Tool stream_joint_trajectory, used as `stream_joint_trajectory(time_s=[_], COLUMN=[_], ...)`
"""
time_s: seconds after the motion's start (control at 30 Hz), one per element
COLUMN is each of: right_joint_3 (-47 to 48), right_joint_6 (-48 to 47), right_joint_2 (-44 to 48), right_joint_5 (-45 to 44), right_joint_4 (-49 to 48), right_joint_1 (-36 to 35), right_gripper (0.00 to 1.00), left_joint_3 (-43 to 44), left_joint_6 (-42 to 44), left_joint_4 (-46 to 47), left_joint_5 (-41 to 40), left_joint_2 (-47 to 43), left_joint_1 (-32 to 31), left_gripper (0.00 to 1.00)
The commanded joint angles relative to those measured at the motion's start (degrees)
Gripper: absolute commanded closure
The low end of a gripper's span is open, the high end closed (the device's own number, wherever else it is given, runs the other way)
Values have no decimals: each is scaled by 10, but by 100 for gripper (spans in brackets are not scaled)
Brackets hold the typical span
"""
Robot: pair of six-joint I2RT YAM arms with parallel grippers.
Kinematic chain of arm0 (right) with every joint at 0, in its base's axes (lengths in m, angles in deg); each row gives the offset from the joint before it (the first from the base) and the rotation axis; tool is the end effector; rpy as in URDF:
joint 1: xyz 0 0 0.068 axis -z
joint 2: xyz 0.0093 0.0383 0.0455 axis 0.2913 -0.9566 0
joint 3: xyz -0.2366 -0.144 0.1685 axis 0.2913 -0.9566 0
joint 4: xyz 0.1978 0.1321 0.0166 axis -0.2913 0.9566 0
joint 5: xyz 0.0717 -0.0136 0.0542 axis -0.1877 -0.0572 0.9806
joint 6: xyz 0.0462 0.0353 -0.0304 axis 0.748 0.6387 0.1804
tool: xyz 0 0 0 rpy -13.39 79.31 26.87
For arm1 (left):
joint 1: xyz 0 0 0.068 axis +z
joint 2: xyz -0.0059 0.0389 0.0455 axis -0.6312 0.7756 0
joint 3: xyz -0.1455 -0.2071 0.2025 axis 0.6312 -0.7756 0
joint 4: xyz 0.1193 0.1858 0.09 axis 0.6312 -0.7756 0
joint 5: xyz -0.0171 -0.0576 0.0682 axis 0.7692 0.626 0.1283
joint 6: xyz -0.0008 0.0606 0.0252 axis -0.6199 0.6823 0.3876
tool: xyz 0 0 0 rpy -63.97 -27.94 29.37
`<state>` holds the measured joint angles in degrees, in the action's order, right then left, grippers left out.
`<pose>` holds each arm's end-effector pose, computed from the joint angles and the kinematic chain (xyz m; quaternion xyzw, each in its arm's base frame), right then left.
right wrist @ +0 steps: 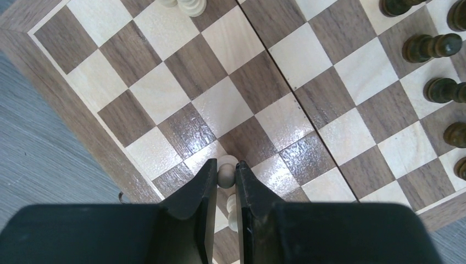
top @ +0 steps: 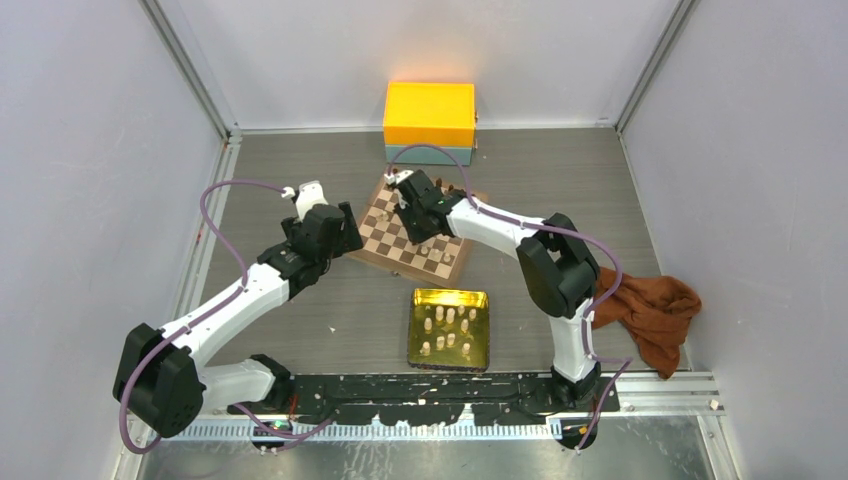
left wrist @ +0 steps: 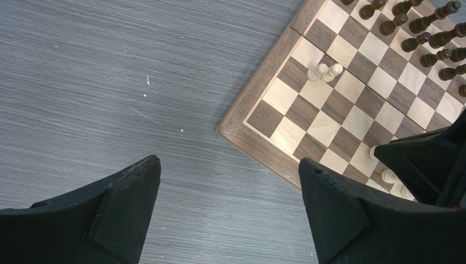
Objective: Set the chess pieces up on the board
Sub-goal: Move the chess piece to the chessboard.
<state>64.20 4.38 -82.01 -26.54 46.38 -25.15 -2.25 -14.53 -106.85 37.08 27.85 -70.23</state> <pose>0.3340 0.2975 0.2487 -0.2816 0.9048 0.1050 0.3017 0.1994 -0.0902 0.3033 -0.1554 0.8672 -0.0373 0.4717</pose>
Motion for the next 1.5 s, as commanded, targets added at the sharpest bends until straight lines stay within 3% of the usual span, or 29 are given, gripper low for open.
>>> stream_joint_trajectory(time_s=[0.0,1.17,1.47], right_joint_3=[-4,-12,-13], right_joint_6=[7,13,14], right_joint_2=[44,29,25], right_joint_5=[5,4,6], right_joint_4=[-14,-34,-35], right_joint_1=[-9,-19,-19], right_gripper=[97,94,85], left_joint_3=[2,-8,-8], left_joint_6=[-3,-5,-3], left_joint_4=[20,23,23], left_joint_5=[-3,-3,-6], left_joint_2=[-1,-4,-6], left_joint_1=[2,2,2], left_gripper=[4,4,3])
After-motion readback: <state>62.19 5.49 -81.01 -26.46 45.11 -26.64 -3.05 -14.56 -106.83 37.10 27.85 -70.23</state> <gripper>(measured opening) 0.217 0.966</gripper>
